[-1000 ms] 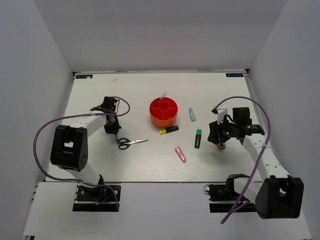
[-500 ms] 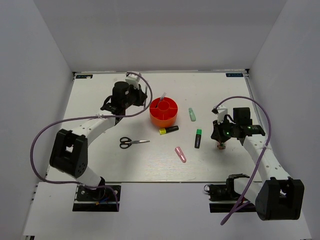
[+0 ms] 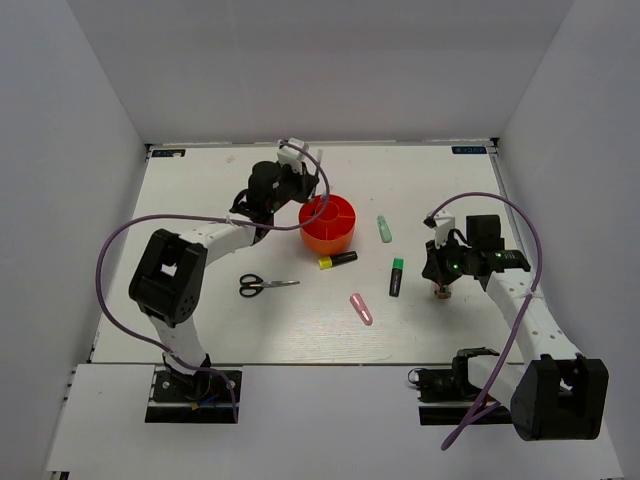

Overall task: Sort the stationery into containers
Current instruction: Place the pen in the storage box.

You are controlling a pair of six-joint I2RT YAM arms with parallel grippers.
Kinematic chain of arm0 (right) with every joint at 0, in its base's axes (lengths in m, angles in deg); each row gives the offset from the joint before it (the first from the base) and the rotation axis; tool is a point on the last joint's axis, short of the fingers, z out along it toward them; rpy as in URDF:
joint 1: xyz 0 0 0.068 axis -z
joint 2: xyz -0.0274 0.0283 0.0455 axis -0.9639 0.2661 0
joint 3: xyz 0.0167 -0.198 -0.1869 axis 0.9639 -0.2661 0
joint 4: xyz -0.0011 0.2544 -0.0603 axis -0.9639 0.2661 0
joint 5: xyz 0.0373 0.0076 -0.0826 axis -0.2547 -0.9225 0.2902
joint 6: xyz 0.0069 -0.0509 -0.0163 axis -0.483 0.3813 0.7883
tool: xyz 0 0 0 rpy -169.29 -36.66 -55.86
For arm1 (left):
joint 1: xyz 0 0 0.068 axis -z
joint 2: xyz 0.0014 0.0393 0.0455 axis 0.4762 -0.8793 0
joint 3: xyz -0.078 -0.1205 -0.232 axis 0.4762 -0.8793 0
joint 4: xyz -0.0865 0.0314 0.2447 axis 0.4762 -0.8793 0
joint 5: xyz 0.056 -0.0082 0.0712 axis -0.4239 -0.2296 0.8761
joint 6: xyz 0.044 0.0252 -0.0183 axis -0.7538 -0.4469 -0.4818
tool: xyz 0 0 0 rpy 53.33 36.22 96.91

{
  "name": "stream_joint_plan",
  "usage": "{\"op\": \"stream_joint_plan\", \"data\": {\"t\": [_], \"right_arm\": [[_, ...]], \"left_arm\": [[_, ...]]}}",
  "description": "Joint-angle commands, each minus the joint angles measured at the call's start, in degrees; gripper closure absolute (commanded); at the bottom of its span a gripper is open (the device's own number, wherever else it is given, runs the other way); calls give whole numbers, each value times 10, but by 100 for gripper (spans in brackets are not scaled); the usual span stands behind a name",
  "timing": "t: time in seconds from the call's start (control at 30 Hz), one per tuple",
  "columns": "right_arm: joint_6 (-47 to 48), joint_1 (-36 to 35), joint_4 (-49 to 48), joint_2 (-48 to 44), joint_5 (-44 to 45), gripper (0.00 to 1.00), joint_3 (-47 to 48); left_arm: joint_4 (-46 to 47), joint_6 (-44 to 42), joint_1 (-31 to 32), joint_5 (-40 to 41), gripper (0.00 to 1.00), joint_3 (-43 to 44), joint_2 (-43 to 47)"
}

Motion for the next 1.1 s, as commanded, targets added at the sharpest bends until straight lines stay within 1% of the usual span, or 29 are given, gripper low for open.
{"op": "stream_joint_plan", "data": {"t": [0.0,0.03,0.07,0.13,0.2,0.27,0.33,0.4,0.43,0.47,0.5,0.53,0.57,0.6,0.63,0.7,0.73,0.8,0.83,0.87,0.9,0.93,0.97,1.0,1.03,1.07], "right_arm": [[7,3,-11,-6,-3,95,6],[8,2,-10,-6,-2,86,5],[8,3,-10,-5,0,79,4],[8,2,-12,-5,-1,65,5],[7,2,-9,-3,-2,55,6],[9,1,-9,0,-2,54,7],[9,2,-7,2,-3,50,8],[9,2,-6,3,-5,48,10],[9,2,-6,4,-3,46,10],[9,2,-6,4,-3,44,10],[10,2,-6,4,-3,42,11],[9,4,-3,3,-3,37,11],[9,2,-3,4,-4,35,11],[9,3,-3,4,-4,35,12],[9,2,-3,3,-3,33,12],[8,2,-2,3,-5,33,13],[8,2,-2,4,-6,33,14],[7,3,-1,4,-7,37,12],[6,2,0,3,-7,39,12],[4,4,-2,6,-9,47,12],[2,3,-6,8,-8,53,11],[-3,0,-13,9,-4,58,10],[-5,0,-23,14,-3,65,9],[-4,-2,-27,19,4,65,14],[-6,-5,-34,24,7,65,19],[-4,-9,-35,51,7,64,28]], "left_arm": [[33,-5,6,-1,100,32,-5],[30,-4,6,2,100,31,-10],[29,-6,8,4,100,31,-13],[28,-8,12,12,97,24,-16],[34,-5,12,16,93,7,-17],[39,0,11,18,89,-5,-15],[41,0,11,19,86,-12,-14],[42,2,12,18,77,-20,-13],[44,4,11,18,70,-20,-12],[46,5,11,18,65,-23,-9],[43,5,11,16,63,-23,-6],[37,4,11,16,59,-22,-6],[34,5,11,18,55,-20,-6],[32,3,11,20,48,-20,-3],[31,3,11,21,46,-22,0],[29,3,11,25,42,-22,2],[30,1,11,28,42,-24,5],[29,1,12,32,42,-26,15],[28,-4,11,33,45,-29,32],[28,-6,11,37,49,-36,42],[22,-7,12,39,56,-46,52],[12,-13,11,40,70,-50,62],[-23,-14,12,44,78,-57,107],[-79,-7,11,47,83,-59,125],[-117,-2,11,52,86,-59,165],[-159,5,11,74,86,-58,203]]}}
